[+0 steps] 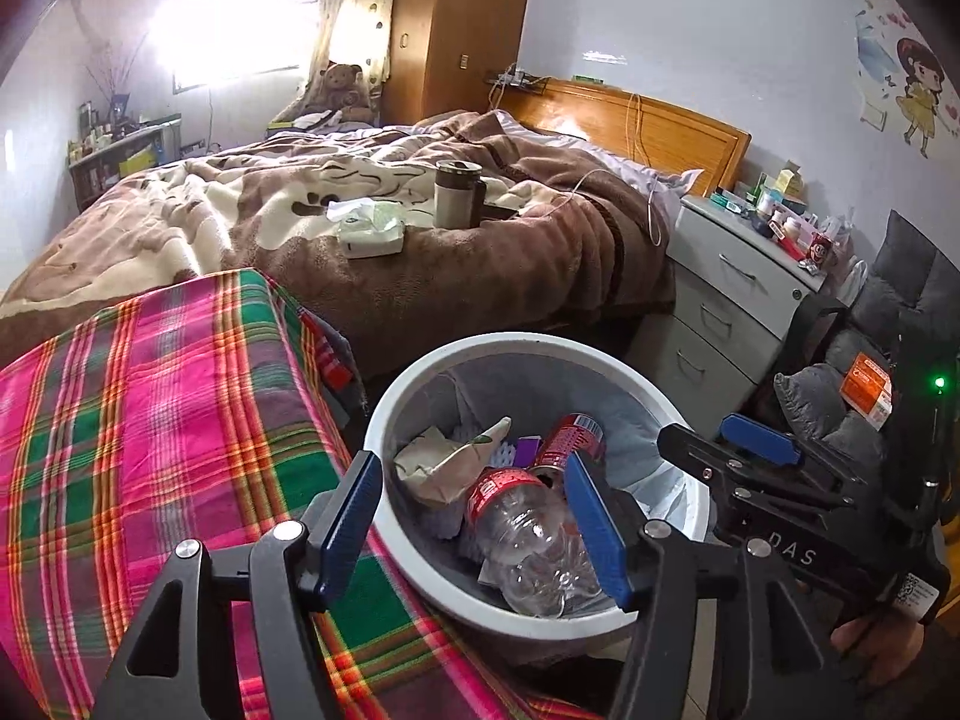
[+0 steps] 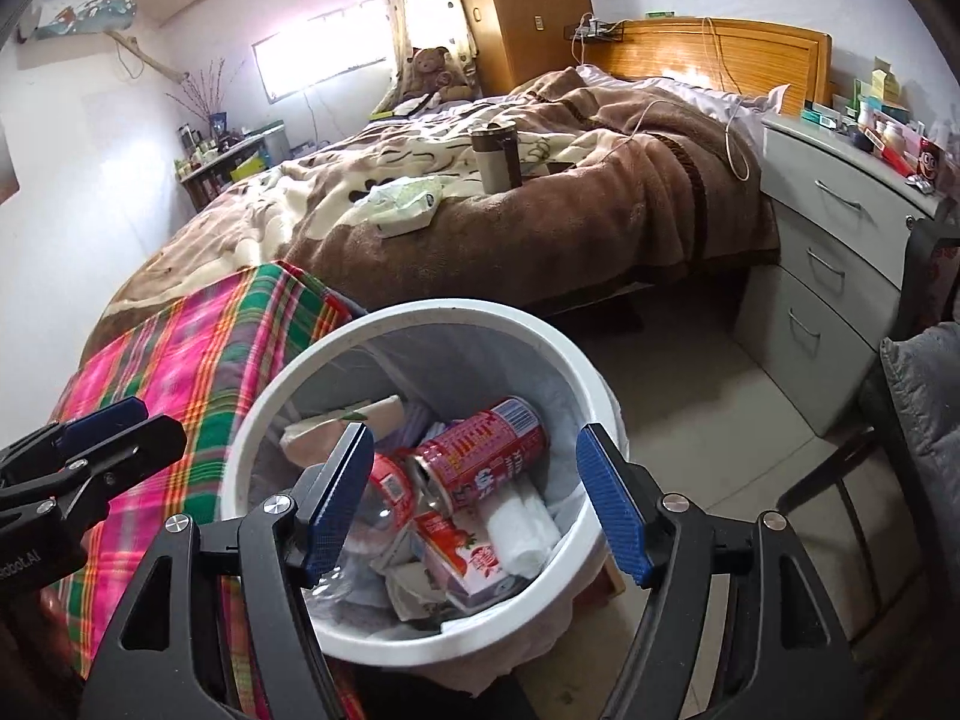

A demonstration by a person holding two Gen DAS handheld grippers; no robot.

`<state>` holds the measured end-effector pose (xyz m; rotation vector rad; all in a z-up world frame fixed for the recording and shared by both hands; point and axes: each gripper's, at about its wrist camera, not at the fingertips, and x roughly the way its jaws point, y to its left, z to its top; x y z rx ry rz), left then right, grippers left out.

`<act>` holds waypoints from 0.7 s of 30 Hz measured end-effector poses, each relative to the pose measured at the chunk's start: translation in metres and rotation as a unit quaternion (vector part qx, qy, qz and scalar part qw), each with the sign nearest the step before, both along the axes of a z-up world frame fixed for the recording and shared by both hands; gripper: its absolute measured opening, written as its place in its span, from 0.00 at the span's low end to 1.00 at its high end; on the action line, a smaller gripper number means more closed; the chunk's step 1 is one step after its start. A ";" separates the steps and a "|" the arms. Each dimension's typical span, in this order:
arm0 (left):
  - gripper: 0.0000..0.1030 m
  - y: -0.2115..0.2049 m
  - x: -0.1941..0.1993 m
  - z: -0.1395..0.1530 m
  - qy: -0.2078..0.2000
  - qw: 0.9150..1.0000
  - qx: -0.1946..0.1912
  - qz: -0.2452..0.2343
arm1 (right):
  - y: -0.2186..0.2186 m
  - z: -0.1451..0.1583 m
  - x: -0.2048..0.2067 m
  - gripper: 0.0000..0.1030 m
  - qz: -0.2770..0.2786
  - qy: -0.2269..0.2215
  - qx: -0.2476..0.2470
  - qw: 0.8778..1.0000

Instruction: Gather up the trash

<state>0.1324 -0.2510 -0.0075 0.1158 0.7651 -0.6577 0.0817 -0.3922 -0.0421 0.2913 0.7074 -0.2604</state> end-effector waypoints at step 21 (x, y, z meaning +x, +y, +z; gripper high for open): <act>0.64 0.085 -0.085 0.015 -0.067 0.992 0.003 0.111 | 0.077 0.020 -0.056 0.69 0.049 -0.074 -0.048 0.995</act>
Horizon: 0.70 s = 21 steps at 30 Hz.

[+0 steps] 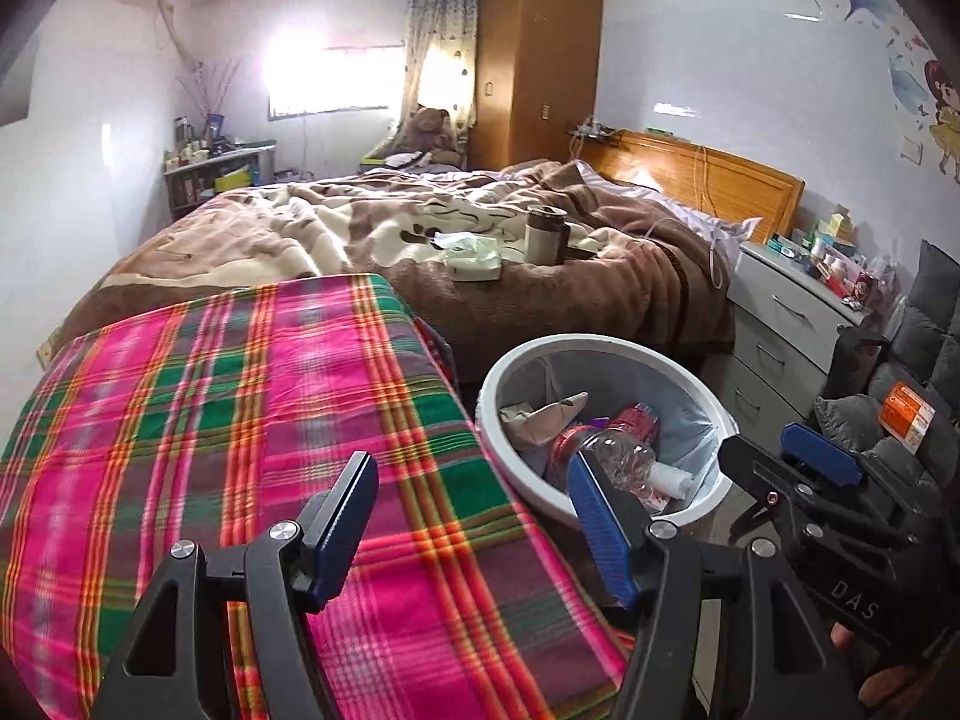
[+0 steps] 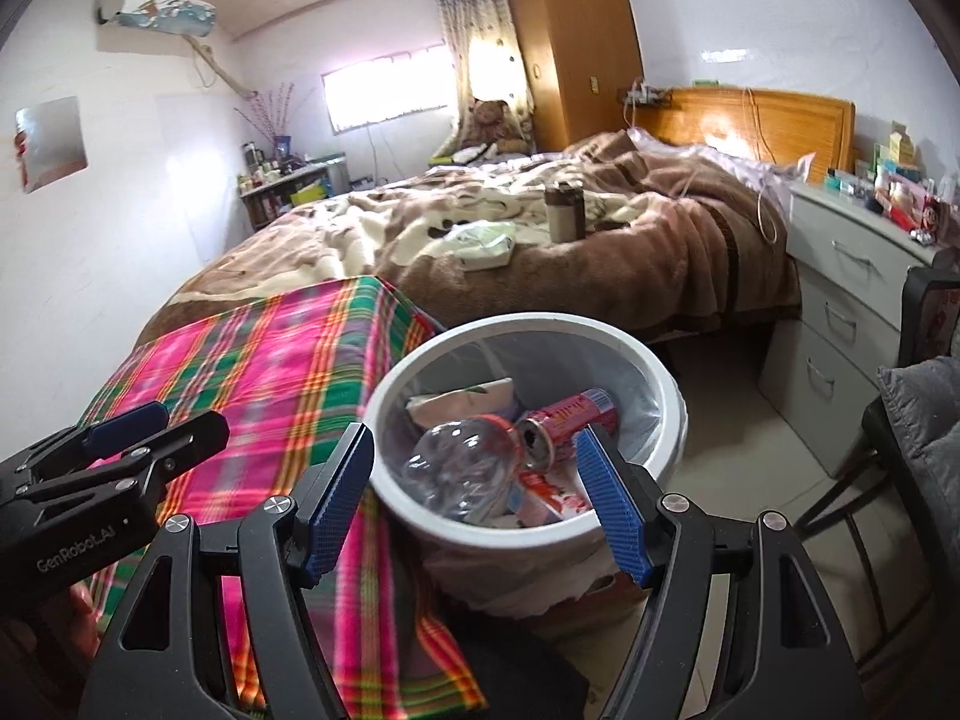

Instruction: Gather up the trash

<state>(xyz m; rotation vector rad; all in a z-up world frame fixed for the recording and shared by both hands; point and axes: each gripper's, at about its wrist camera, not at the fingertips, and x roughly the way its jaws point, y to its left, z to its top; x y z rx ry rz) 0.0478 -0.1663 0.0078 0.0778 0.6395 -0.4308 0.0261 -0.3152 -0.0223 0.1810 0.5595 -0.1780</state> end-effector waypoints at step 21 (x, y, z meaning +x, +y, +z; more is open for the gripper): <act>0.64 0.041 -0.057 -0.007 -0.052 0.997 0.022 0.055 | 0.029 -0.004 -0.036 0.69 -0.021 -0.026 -0.017 0.999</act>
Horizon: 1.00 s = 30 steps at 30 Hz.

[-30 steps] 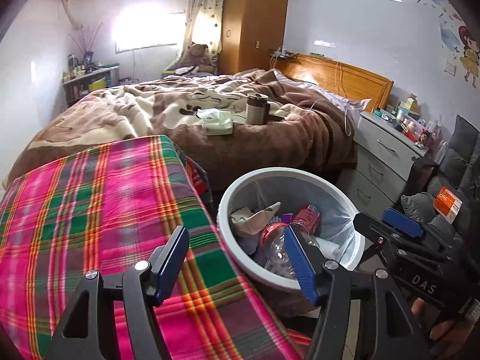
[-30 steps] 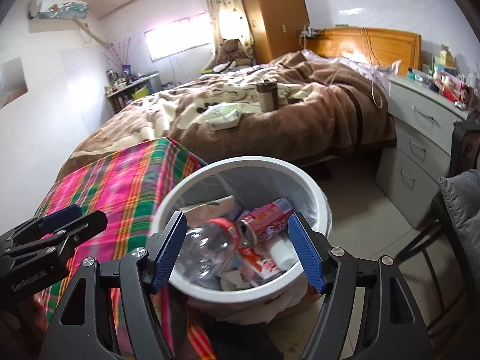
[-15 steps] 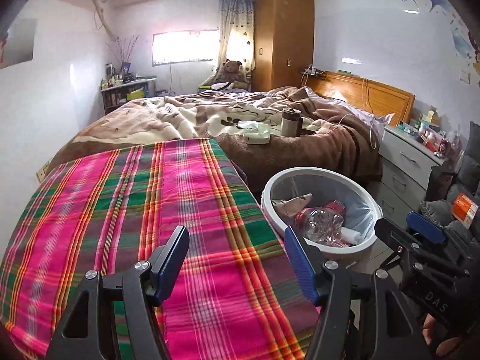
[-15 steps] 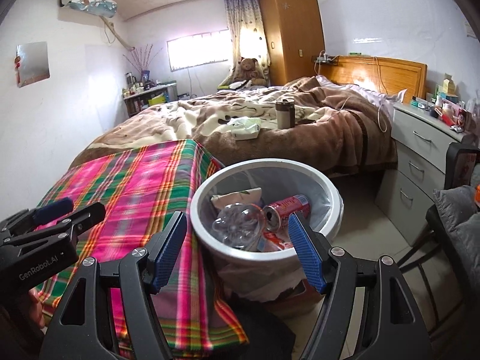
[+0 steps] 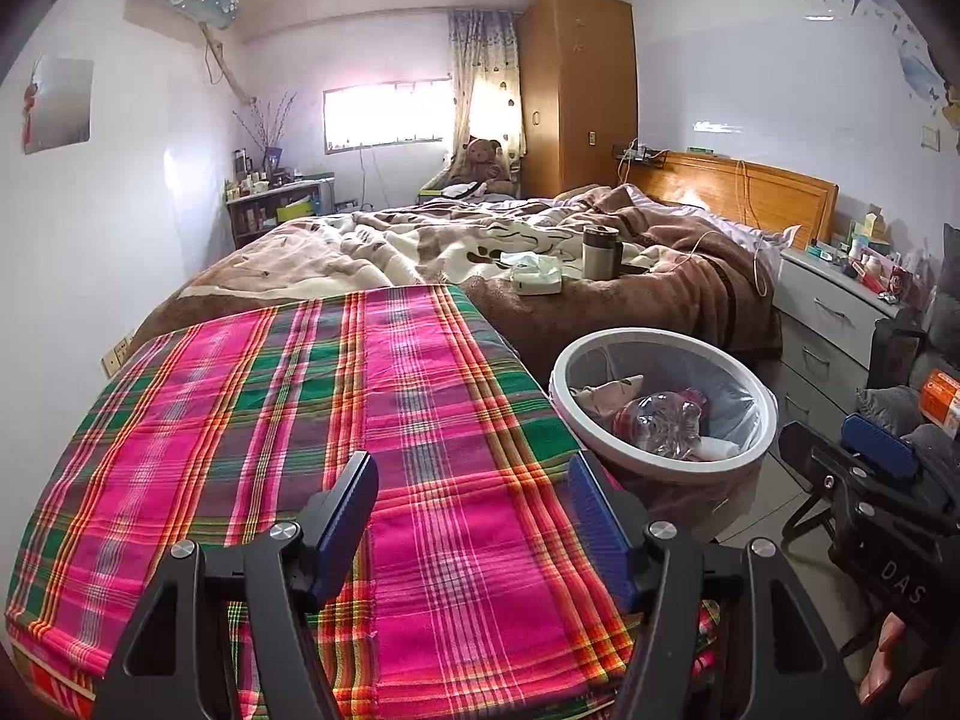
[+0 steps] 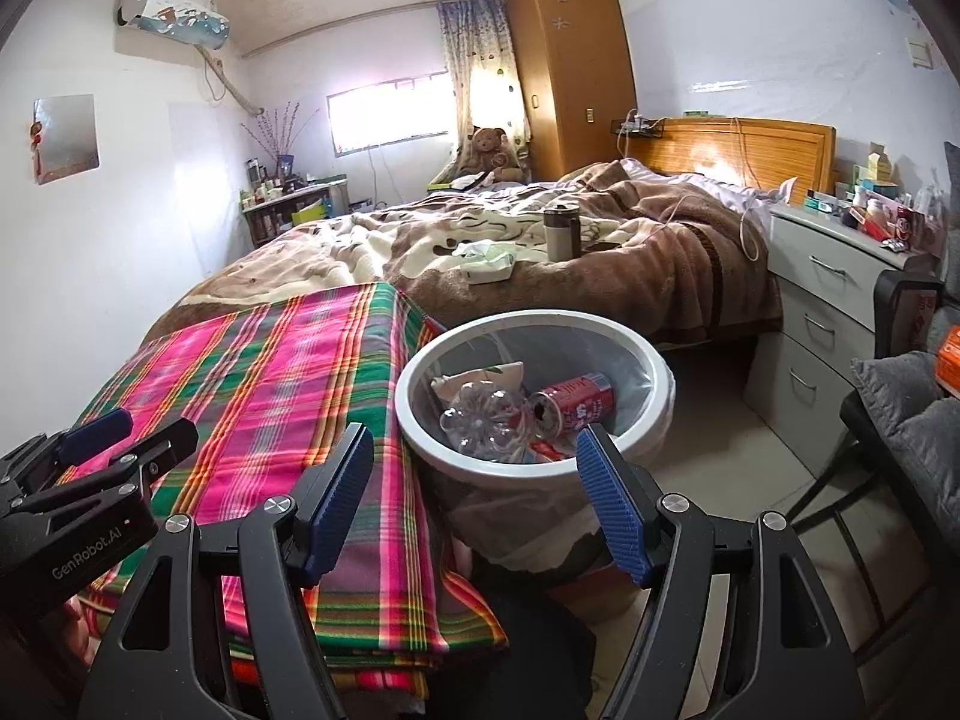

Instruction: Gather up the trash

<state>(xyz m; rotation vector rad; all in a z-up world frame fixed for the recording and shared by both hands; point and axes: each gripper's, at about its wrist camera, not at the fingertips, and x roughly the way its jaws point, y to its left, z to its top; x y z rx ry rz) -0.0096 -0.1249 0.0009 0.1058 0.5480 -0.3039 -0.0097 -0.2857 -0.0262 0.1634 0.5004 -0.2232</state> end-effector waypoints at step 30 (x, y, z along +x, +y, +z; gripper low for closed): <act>0.64 -0.001 -0.008 0.003 0.000 1.000 -0.003 -0.003 | 0.003 0.000 -0.006 0.69 -0.007 -0.003 0.001 1.000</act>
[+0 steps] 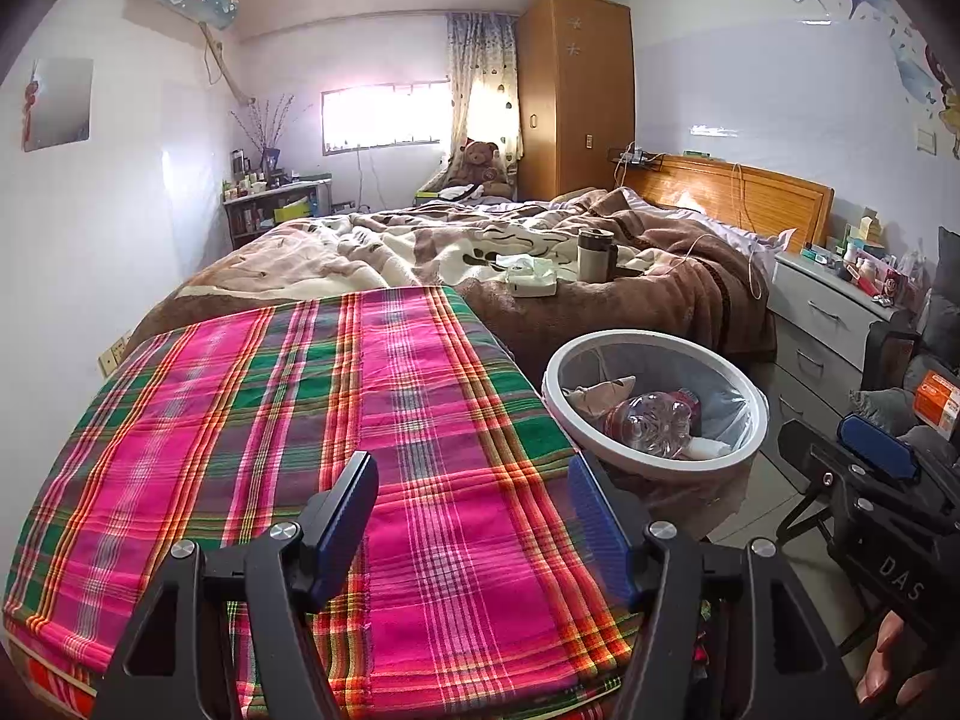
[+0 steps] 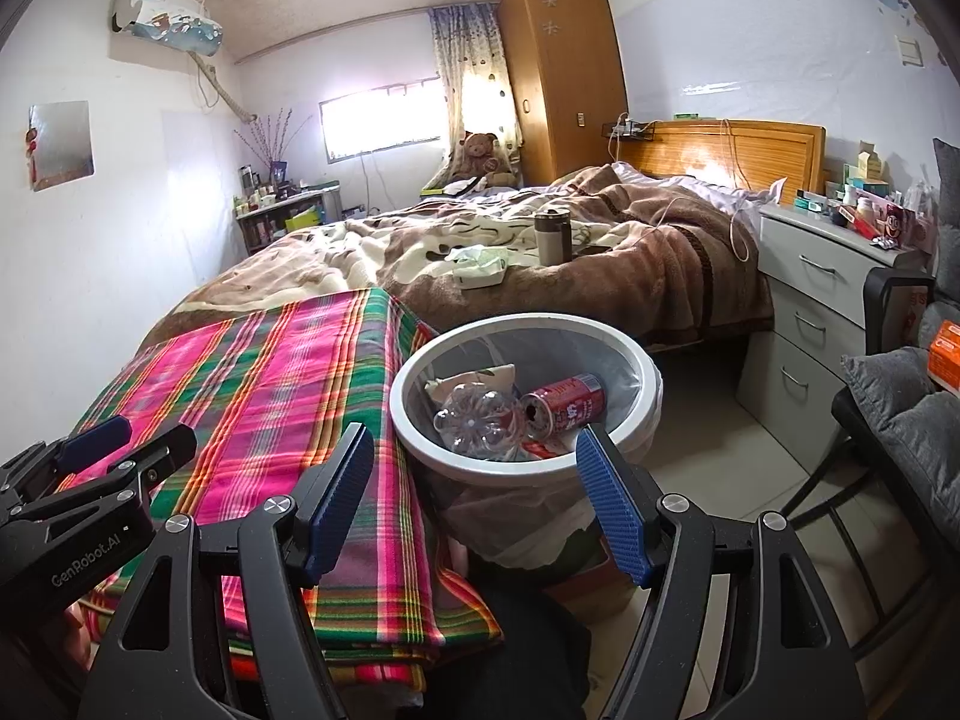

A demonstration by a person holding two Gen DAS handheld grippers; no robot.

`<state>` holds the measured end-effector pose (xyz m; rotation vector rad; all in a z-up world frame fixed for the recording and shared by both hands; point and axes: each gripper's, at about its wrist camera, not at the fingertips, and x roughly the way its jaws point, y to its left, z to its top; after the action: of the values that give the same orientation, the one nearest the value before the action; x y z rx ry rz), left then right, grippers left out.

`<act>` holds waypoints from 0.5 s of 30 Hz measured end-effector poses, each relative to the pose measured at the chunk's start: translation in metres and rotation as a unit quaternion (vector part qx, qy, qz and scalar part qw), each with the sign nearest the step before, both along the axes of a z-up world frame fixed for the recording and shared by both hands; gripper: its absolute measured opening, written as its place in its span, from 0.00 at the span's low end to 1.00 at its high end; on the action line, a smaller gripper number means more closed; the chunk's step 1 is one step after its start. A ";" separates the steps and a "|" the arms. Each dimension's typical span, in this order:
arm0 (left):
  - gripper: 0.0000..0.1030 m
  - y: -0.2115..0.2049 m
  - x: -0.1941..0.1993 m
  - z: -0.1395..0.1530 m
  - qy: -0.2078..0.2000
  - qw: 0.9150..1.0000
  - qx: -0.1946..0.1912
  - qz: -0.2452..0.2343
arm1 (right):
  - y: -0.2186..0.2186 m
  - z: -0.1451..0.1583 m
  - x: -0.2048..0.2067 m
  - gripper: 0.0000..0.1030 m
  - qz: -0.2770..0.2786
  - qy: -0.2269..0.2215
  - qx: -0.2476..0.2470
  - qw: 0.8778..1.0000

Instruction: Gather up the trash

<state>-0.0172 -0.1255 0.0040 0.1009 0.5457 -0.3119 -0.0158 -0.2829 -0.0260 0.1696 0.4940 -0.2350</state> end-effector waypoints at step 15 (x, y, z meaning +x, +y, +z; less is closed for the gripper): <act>0.64 0.002 -0.001 0.000 -0.001 1.000 -0.001 0.001 | 0.002 0.002 0.000 0.69 -0.001 -0.001 -0.001 1.000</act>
<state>-0.0178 -0.1235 0.0043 0.0979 0.5438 -0.3102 -0.0162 -0.2811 -0.0239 0.1683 0.4917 -0.2376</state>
